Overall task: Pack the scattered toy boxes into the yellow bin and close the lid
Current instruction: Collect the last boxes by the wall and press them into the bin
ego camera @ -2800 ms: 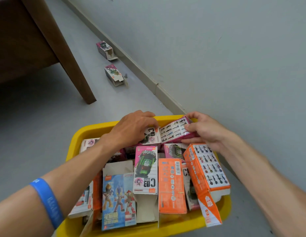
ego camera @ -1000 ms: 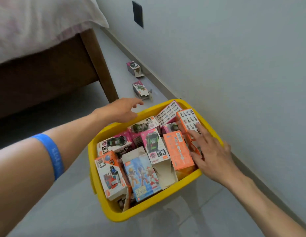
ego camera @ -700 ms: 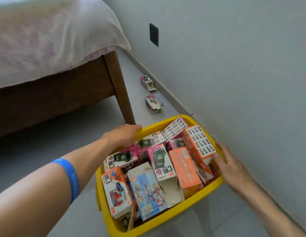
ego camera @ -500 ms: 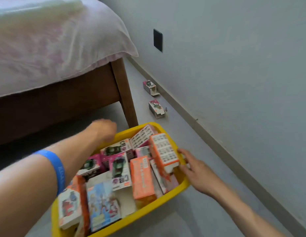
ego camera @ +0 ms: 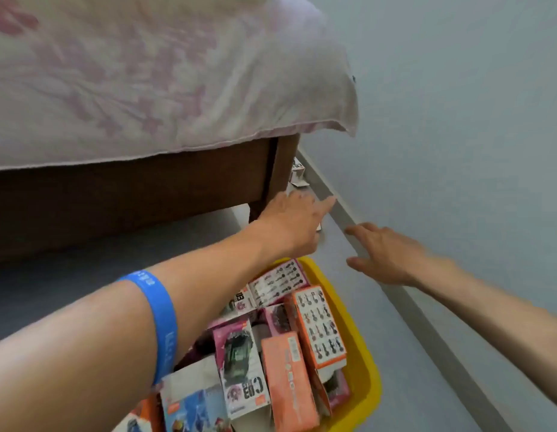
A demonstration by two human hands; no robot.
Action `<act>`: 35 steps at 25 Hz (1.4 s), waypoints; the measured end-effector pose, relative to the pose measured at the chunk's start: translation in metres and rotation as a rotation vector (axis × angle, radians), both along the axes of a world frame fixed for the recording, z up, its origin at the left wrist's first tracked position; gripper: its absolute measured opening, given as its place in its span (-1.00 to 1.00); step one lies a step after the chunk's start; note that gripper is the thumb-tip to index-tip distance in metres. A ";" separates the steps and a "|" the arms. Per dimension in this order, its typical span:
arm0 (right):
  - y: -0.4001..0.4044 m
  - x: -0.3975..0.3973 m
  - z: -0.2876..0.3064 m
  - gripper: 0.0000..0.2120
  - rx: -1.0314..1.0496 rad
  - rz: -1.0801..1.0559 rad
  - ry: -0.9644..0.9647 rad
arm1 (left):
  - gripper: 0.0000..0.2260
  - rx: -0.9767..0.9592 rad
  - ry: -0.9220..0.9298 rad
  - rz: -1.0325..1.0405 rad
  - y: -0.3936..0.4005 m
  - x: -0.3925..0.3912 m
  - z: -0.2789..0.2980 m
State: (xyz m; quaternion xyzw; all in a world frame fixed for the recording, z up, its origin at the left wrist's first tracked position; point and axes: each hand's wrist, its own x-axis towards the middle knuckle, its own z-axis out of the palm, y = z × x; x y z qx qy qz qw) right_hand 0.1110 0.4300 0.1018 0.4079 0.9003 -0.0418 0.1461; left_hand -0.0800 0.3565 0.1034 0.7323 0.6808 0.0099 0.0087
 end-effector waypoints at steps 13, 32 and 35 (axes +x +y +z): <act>0.079 -0.038 -0.051 -0.43 -0.161 -0.096 0.101 | -0.49 -0.188 -0.061 0.036 0.078 -0.018 -0.036; 0.232 -0.081 -0.211 -0.86 -0.466 -0.253 0.658 | -0.07 -0.435 -0.013 0.328 0.199 -0.042 -0.145; 0.253 -0.066 -0.183 -0.81 -0.894 -0.179 0.969 | -0.27 -0.141 -0.130 0.289 0.210 -0.045 -0.149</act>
